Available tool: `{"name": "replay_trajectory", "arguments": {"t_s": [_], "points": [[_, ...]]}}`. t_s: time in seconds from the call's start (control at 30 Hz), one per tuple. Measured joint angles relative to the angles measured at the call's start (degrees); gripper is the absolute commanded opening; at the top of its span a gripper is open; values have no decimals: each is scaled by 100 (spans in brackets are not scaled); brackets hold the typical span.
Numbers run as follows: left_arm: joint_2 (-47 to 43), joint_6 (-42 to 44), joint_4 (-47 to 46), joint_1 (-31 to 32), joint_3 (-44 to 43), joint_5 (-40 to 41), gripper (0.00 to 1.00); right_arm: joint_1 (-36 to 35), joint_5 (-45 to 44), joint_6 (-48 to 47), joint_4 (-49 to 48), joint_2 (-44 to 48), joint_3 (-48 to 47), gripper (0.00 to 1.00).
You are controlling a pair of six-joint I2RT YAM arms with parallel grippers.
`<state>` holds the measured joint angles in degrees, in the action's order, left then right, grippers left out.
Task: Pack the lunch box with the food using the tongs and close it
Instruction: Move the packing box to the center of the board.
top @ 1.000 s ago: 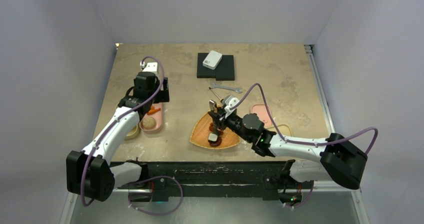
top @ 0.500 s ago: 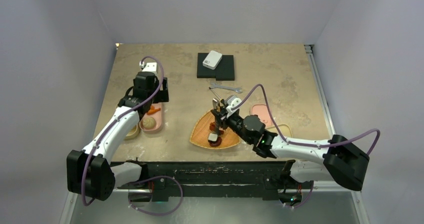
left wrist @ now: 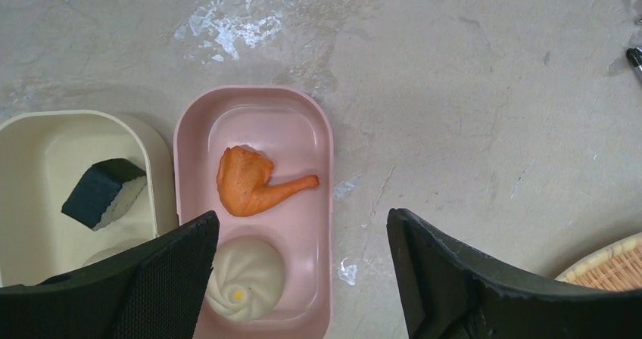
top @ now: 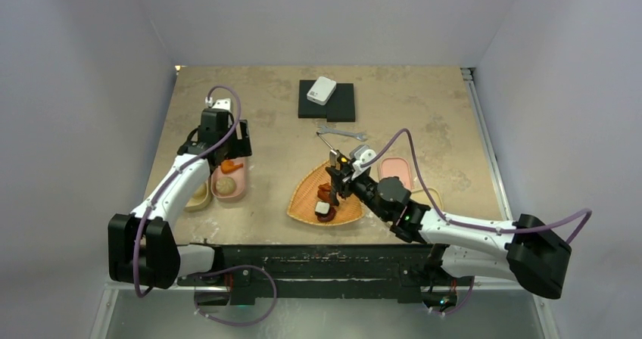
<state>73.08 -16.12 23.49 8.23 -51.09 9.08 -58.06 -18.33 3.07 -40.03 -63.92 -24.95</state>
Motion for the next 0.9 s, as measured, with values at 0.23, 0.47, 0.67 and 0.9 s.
{"name": "replay_trajectory", "arguments": {"t_s": [0.23, 0.47, 0.67, 0.9], "points": [[-2, -153, 74, -2, 48, -66, 71, -4, 516, 81, 236, 439, -9, 16], [415, -258, 90, 44, 55, -323, 58, -4, 579, 201, 326, 518, -11, 18], [957, -282, 278, 402, 57, -184, 55, -4, 538, 308, 361, 697, -11, 21], [1285, -299, 365, 671, 57, -28, 23, -4, 472, 374, 382, 857, -11, 22]]}}
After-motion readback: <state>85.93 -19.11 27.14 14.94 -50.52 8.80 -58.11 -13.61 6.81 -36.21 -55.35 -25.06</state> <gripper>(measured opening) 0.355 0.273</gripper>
